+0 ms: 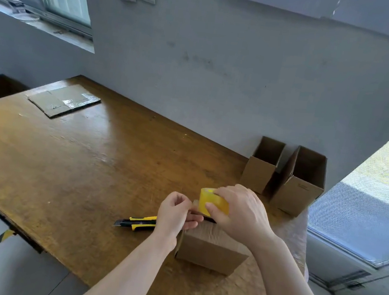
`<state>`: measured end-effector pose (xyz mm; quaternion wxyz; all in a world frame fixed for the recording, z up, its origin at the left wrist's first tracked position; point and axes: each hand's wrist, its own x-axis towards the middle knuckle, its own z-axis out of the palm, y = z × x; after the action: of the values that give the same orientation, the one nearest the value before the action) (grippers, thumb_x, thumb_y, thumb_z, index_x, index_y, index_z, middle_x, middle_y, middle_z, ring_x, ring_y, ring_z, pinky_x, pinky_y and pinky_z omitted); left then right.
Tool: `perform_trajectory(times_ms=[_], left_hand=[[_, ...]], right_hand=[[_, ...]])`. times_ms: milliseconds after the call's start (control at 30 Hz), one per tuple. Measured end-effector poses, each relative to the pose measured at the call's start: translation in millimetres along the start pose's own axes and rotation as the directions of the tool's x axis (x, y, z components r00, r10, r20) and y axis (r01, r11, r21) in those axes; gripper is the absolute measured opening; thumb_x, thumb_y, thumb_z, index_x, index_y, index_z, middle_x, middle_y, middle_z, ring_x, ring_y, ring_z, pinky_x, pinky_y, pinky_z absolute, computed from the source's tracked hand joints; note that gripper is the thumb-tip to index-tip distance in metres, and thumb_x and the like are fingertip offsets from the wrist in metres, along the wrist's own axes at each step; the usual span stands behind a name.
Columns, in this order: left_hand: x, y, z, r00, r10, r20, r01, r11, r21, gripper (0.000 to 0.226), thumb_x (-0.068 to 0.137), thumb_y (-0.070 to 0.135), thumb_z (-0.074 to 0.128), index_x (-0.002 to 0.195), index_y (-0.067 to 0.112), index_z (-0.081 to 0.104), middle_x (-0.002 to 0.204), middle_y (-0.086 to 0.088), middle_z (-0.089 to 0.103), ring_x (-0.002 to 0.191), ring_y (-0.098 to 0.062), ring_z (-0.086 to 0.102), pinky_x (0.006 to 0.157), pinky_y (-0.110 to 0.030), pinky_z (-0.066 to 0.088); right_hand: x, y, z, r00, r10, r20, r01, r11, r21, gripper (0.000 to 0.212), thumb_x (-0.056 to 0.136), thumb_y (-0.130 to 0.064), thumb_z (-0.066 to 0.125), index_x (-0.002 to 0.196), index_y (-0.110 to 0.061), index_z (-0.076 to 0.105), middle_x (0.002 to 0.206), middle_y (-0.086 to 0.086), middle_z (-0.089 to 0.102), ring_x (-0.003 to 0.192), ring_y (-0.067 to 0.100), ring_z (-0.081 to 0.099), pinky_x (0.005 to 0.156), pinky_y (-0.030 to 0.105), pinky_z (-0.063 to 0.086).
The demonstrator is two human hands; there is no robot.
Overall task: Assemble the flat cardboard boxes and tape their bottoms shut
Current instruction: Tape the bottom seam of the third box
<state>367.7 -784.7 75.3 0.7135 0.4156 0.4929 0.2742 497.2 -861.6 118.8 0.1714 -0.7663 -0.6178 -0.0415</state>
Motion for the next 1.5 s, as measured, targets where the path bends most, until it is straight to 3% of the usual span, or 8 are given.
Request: perform_trajectory(times_ms=[200,333,500,700,900,1133,1300,1500], left_hand=[[-2.8,0.4,-0.3,0.998,0.010,0.058,-0.009,1.000,-0.025,0.026,0.094,0.009,0.050,0.080,0.004,0.071,0.078,-0.017,0.072,0.076,-0.030,0.071,0.067,-0.035,0.057],[-2.0,1.8,0.2,0.994,0.055,0.092,-0.058,0.998,0.032,0.036,0.098,0.037,0.056,0.087,0.006,0.071,0.084,-0.014,0.074,0.077,-0.026,0.072,0.076,-0.040,0.059],[1.9,-3.6,2.9,0.997,0.076,0.032,-0.079,0.991,0.105,0.017,0.095,0.015,0.062,0.082,0.006,0.065,0.073,-0.008,0.073,0.070,-0.019,0.071,0.064,-0.032,0.059],[3.9,-4.9,7.2,0.996,0.086,-0.036,-0.079,0.984,0.158,0.023,0.099,0.017,0.054,0.078,0.007,0.056,0.072,-0.010,0.067,0.060,-0.015,0.064,0.054,-0.026,0.055],[-0.1,-2.3,8.6,0.991,0.129,-0.032,-0.113,0.945,0.307,0.017,0.099,0.013,0.051,0.085,0.009,0.061,0.079,-0.010,0.073,0.063,-0.014,0.068,0.058,-0.026,0.056],[4.3,-3.3,6.2,0.969,0.242,-0.048,-0.164,0.775,0.610,0.026,0.095,0.018,0.053,0.070,0.012,0.055,0.070,-0.003,0.055,0.065,-0.011,0.048,0.054,-0.022,0.036],[10.2,-7.0,-5.3,0.993,0.102,-0.056,-0.061,0.867,0.494,0.031,0.095,0.014,0.052,0.065,0.012,0.045,0.064,-0.003,0.046,0.060,-0.013,0.041,0.054,-0.026,0.033],[25.2,-9.7,-17.0,0.999,0.001,-0.047,0.016,0.932,0.361,0.020,0.092,0.010,0.052,0.072,0.008,0.053,0.081,-0.022,0.065,0.077,-0.030,0.067,0.060,-0.036,0.060]], right_hand=[[4.7,-3.3,-10.0,0.998,0.040,0.047,-0.040,0.999,-0.004,0.031,0.089,-0.050,0.055,0.098,-0.024,0.070,0.089,-0.010,0.068,0.084,0.008,0.059,0.074,0.020,0.037],[8.2,-5.0,-12.8,0.998,0.019,0.053,-0.019,1.000,-0.007,0.032,0.089,-0.050,0.054,0.097,-0.024,0.071,0.087,-0.010,0.067,0.082,0.008,0.058,0.076,0.019,0.039],[7.7,-6.6,-17.7,0.994,-0.001,0.107,0.001,1.000,-0.003,0.033,0.087,-0.053,0.058,0.102,-0.026,0.070,0.092,-0.010,0.067,0.084,0.007,0.056,0.072,0.018,0.040],[6.8,-1.4,-24.9,0.950,0.050,0.307,-0.057,0.998,0.016,0.041,0.084,-0.064,0.058,0.065,-0.031,0.044,0.061,-0.012,0.045,0.058,0.008,0.045,0.058,0.015,0.029],[13.4,4.2,-32.5,0.943,0.191,0.274,-0.212,0.976,0.045,0.045,0.084,-0.067,0.056,0.076,-0.024,0.065,0.068,-0.006,0.060,0.063,0.011,0.058,0.053,0.026,0.047],[19.7,-0.4,-26.4,0.895,0.307,0.322,-0.337,0.941,0.041,0.039,0.086,-0.064,0.056,0.085,-0.026,0.066,0.072,-0.014,0.052,0.067,0.004,0.052,0.049,0.018,0.032],[27.4,-9.7,-20.3,0.909,0.296,0.293,-0.317,0.948,0.026,0.043,0.085,-0.067,0.053,0.093,-0.027,0.068,0.073,-0.014,0.054,0.071,0.007,0.053,0.050,0.020,0.034],[25.8,-6.6,-14.2,0.910,0.303,0.284,-0.375,0.894,0.246,0.031,0.089,-0.055,0.058,0.084,-0.027,0.070,0.077,-0.007,0.065,0.075,0.011,0.060,0.060,0.027,0.050]])
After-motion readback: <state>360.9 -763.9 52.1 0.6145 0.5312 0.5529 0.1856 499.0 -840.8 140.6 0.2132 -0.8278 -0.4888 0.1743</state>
